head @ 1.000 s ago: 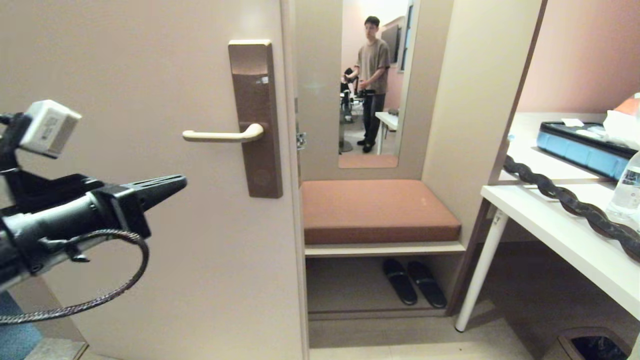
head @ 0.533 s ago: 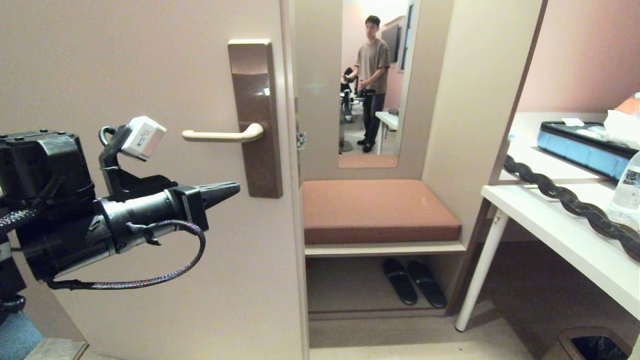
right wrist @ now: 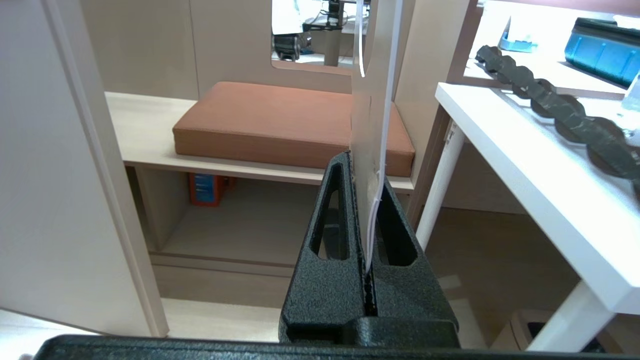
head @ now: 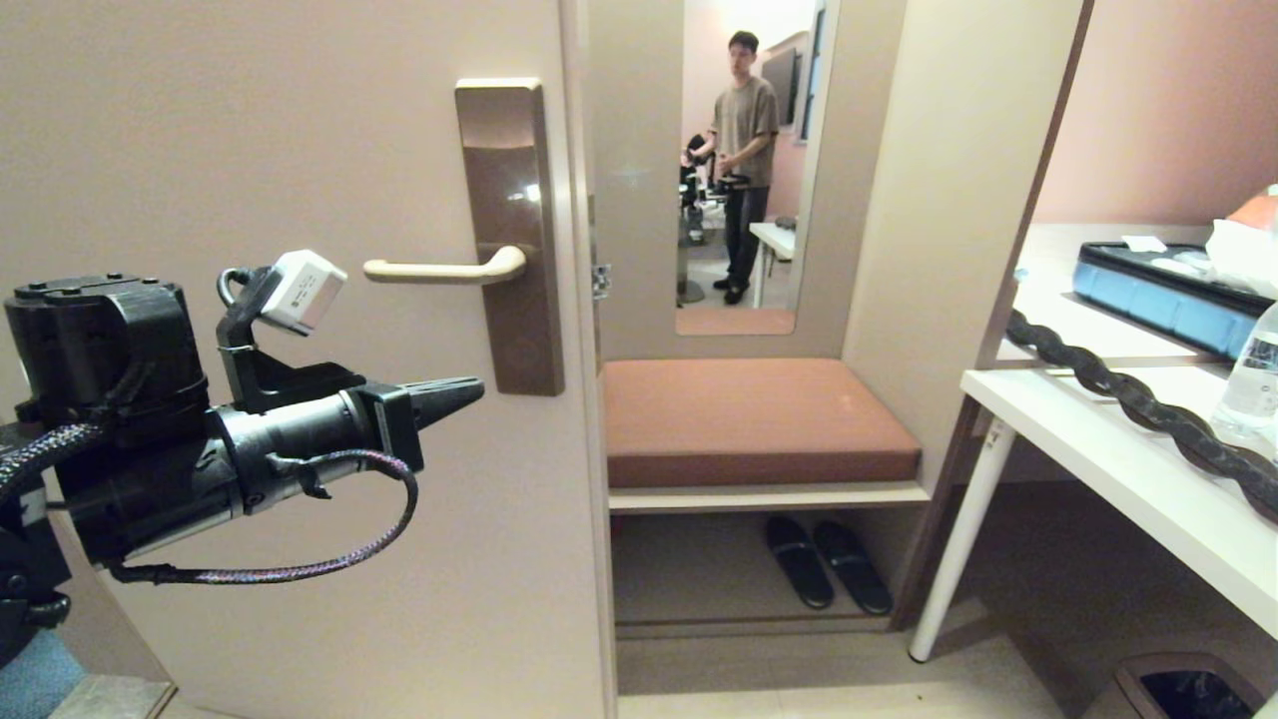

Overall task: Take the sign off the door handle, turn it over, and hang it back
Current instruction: Hand it to the other hand

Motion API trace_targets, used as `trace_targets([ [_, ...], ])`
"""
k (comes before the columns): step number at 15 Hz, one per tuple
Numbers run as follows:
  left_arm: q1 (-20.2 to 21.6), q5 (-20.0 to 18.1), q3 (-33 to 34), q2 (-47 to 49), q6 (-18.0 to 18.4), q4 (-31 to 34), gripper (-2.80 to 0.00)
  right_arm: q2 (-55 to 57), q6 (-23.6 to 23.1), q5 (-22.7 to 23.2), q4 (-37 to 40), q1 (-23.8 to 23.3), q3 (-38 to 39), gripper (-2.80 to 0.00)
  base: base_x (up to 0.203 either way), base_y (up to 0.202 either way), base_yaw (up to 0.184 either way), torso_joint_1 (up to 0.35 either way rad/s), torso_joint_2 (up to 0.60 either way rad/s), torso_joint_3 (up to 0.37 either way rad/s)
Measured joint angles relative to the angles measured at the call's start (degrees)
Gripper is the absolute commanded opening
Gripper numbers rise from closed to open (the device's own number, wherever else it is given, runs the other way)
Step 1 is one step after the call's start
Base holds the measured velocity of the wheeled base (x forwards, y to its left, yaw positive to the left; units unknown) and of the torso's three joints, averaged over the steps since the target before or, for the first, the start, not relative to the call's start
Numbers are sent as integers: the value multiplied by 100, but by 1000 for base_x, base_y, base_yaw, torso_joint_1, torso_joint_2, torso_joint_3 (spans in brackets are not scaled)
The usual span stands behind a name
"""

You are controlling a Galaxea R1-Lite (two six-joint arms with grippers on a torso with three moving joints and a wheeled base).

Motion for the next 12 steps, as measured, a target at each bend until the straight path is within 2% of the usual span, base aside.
trace_targets([
  [2, 0, -7, 0, 2, 0, -5, -280, 105, 6, 7, 236, 0, -319, -280, 0, 0, 0, 0, 0, 0],
  [5, 0, -8, -6, -1, -14, -168, -280, 747, 14, 7, 46, 53, -754, -280, 0, 0, 0, 0, 0, 0],
  [9, 0, -7, -6, -22, -20, -189, -280, 2346, 15, 137, -1087, 170, -1192, -280, 0, 0, 0, 0, 0, 0],
  [12, 0, -7, -6, -48, -19, -188, -280, 3528, 26, 796, -2001, 204, -1491, -280, 0, 0, 0, 0, 0, 0],
])
